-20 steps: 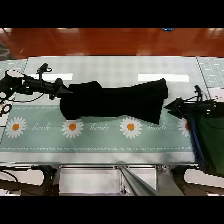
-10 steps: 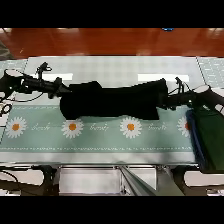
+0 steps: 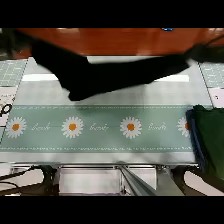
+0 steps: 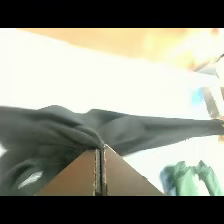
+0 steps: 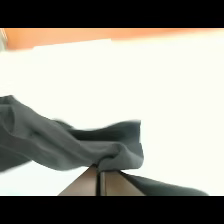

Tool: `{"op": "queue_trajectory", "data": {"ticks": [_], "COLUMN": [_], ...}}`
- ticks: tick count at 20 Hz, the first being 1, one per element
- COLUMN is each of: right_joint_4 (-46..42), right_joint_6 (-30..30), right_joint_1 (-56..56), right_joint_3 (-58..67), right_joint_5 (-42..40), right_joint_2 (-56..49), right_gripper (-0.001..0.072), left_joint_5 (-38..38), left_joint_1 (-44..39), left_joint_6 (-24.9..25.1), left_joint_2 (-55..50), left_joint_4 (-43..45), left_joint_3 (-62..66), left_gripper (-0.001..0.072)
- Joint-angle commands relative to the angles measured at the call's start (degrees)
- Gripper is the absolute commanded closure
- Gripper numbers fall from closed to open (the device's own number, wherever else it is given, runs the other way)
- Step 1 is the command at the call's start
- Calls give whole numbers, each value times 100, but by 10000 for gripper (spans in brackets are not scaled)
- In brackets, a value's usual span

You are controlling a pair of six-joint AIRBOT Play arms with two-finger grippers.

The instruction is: Fold the shirts.

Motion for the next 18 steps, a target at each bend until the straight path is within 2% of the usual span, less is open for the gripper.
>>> {"op": "queue_trajectory", "data": {"ticks": [1, 3, 5, 7, 9, 11, 12, 14, 16, 18], "right_joint_4": [-68, -420, -839, -1325, -2050, -2575, -2712, -2702, -2704, -2688], "right_joint_6": [68, 98, 374, 643, 1141, 1478, 1687, 1794, 1792, 1768], "right_joint_1": [-37, -35, -35, -35, -35, -35, -35, -35, -35, -35], "right_joint_3": [726, 737, 737, 737, 704, 446, 188, -584, -1582, -2605], "right_joint_5": [-57, -223, -175, 79, 522, 918, 1191, 1668, 1657, 1320], "right_joint_2": [1189, 1884, 2514, 3056, 3493, 3832, 3960, 4120, 4183, 4048], "right_gripper": [689, 689, 689, 689, 689, 688, 689, 688, 688, 691], "left_joint_5": [415, 1001, 1602, 2006, 2105, 1722, 1263, 608, 444, 284], "left_joint_1": [48, 238, 586, 953, 1307, 1438, 1436, 1200, 901, 584], "left_joint_6": [203, 203, 201, 203, 203, 144, -114, -144, -166, -227], "left_joint_2": [761, 1274, 1779, 2210, 2522, 2643, 2653, 2658, 2597, 2367], "left_joint_4": [-511, -509, -509, -505, -240, 396, 592, 702, 1130, 1163], "left_joint_3": [927, 1082, 1091, 1091, 1088, 1084, 997, 409, -549, -1606], "left_gripper": [687, 687, 687, 687, 687, 687, 687, 687, 687, 687]}}
